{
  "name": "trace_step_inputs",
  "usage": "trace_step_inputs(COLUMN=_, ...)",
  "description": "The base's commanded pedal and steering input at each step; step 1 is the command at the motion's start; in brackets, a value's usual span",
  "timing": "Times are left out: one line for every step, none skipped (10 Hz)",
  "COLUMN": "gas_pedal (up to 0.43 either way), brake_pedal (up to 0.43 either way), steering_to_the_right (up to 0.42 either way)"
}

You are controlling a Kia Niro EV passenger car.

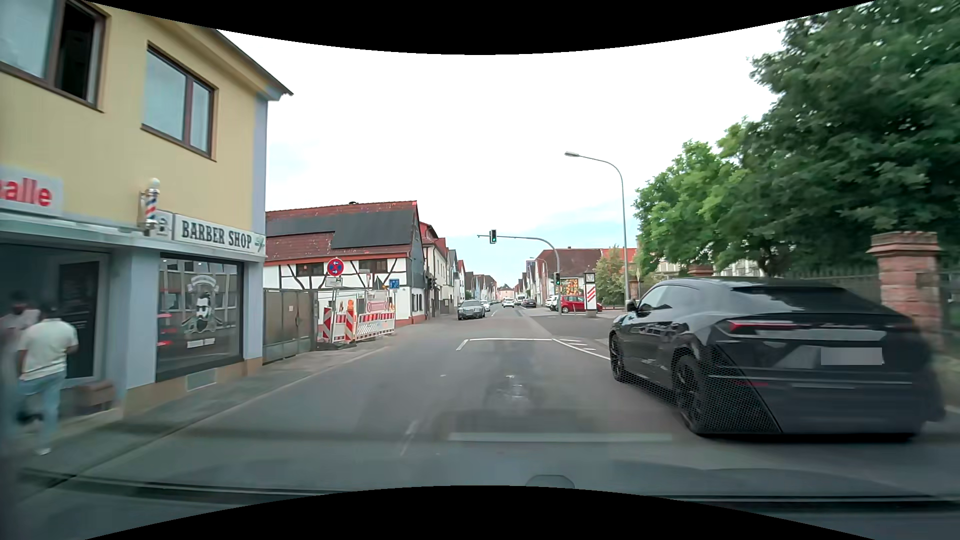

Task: Follow the waypoints while adhering to traffic rules and regulations

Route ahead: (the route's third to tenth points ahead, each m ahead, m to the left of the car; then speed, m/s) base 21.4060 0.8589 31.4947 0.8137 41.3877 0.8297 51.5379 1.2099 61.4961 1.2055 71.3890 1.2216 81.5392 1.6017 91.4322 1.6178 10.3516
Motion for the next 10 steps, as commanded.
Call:
trace_step_inputs(gas_pedal=0.020, brake_pedal=0.000, steering_to_the_right=-0.004)
trace_step_inputs(gas_pedal=0.020, brake_pedal=0.000, steering_to_the_right=-0.004)
trace_step_inputs(gas_pedal=0.020, brake_pedal=0.000, steering_to_the_right=-0.004)
trace_step_inputs(gas_pedal=0.020, brake_pedal=0.000, steering_to_the_right=-0.004)
trace_step_inputs(gas_pedal=0.020, brake_pedal=0.000, steering_to_the_right=-0.004)
trace_step_inputs(gas_pedal=0.020, brake_pedal=0.000, steering_to_the_right=-0.004)
trace_step_inputs(gas_pedal=0.020, brake_pedal=0.000, steering_to_the_right=-0.004)
trace_step_inputs(gas_pedal=0.020, brake_pedal=0.000, steering_to_the_right=-0.005)
trace_step_inputs(gas_pedal=0.020, brake_pedal=0.000, steering_to_the_right=-0.007)
trace_step_inputs(gas_pedal=0.020, brake_pedal=0.000, steering_to_the_right=-0.008)
